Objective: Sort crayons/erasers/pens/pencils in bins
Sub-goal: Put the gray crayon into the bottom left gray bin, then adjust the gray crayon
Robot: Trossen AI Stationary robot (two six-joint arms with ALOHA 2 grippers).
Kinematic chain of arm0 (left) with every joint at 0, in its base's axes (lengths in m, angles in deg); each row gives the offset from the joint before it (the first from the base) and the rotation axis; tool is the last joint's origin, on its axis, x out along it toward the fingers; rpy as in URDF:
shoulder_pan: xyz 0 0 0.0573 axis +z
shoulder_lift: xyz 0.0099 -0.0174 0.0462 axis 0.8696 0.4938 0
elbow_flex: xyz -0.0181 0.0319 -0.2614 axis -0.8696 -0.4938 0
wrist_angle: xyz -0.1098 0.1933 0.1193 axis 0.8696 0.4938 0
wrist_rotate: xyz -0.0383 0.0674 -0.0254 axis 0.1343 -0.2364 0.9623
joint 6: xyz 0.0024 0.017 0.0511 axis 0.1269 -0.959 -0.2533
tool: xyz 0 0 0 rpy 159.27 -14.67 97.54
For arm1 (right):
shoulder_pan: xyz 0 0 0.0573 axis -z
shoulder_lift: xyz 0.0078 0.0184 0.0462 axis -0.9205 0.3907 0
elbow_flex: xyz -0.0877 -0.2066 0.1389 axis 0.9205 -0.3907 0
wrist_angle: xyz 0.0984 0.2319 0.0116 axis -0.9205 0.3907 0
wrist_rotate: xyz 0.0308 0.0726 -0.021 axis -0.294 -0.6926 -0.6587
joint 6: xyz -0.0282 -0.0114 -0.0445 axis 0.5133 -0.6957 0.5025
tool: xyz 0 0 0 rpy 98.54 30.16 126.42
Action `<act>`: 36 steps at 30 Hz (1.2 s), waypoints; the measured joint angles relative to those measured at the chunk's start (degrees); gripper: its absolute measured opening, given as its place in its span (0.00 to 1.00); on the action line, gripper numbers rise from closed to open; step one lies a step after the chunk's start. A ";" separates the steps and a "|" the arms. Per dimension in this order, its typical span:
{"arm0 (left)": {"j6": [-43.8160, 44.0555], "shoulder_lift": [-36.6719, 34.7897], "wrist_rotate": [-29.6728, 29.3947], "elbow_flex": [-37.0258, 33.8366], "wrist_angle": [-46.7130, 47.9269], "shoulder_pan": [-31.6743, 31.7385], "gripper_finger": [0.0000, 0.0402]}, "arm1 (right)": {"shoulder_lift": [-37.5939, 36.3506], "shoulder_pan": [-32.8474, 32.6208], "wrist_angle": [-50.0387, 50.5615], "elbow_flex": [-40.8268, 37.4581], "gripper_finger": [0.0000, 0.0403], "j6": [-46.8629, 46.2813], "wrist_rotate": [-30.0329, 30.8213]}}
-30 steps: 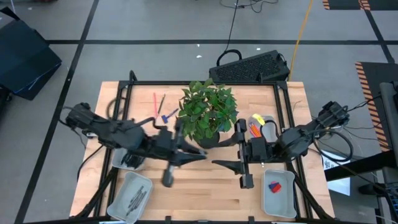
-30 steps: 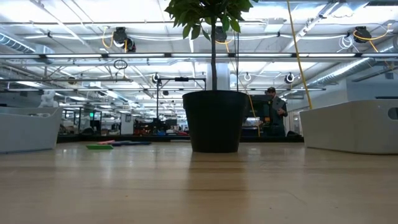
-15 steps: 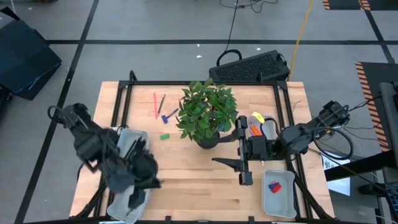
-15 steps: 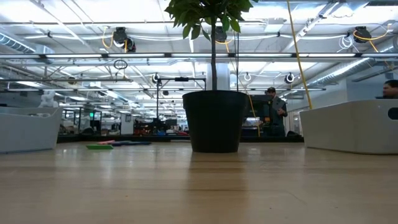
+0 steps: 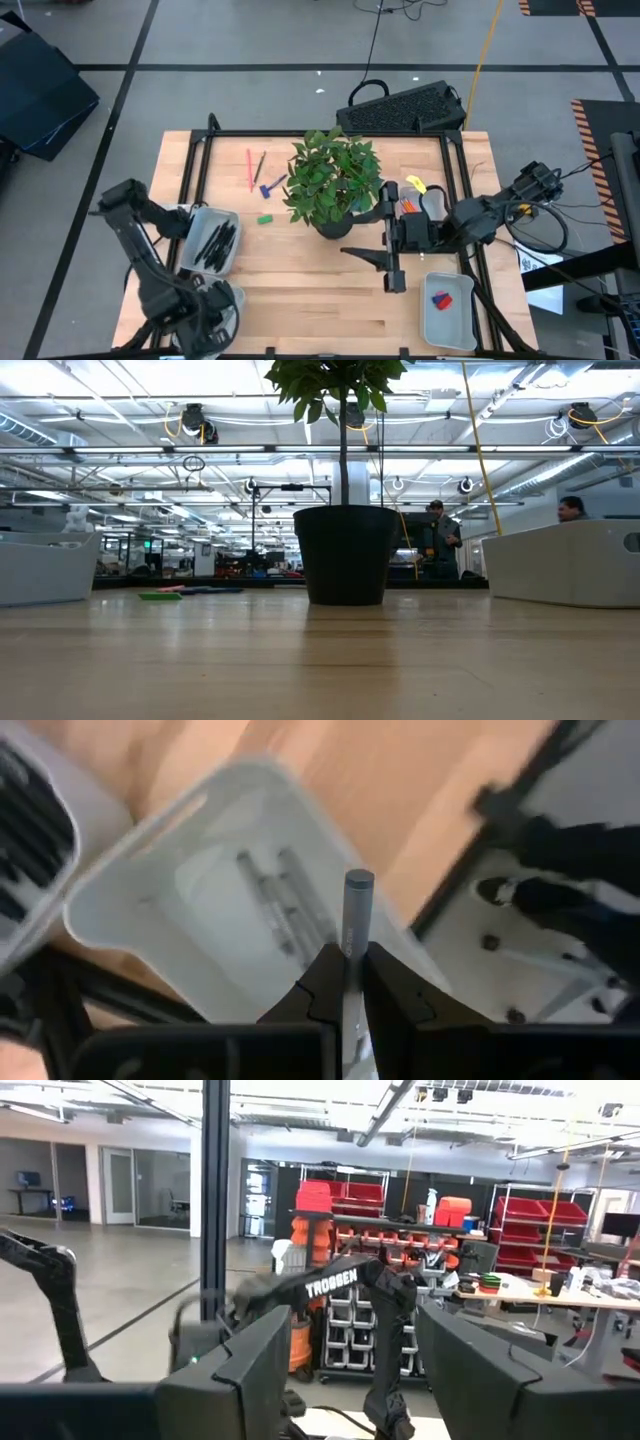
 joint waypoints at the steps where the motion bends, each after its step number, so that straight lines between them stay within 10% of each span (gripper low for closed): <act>1: 0.61 -0.04 1.27 -2.27 -1.49 -0.02 0.06 | 0.00 -0.02 0.02 0.00 0.52 -0.30 -0.02; 16: 6.44 -0.03 10.71 -23.39 -18.10 0.17 0.11 | 0.00 -0.20 2.33 0.00 0.52 -11.83 0.54; 29: 4.35 -10.65 18.39 -22.40 -16.24 2.41 0.51 | -2.07 2.87 4.90 0.00 0.60 -10.21 3.27; 36: 0.64 -26.17 -4.38 -18.70 -12.24 12.10 0.53 | -8.28 10.96 7.85 0.04 0.58 -7.13 -3.84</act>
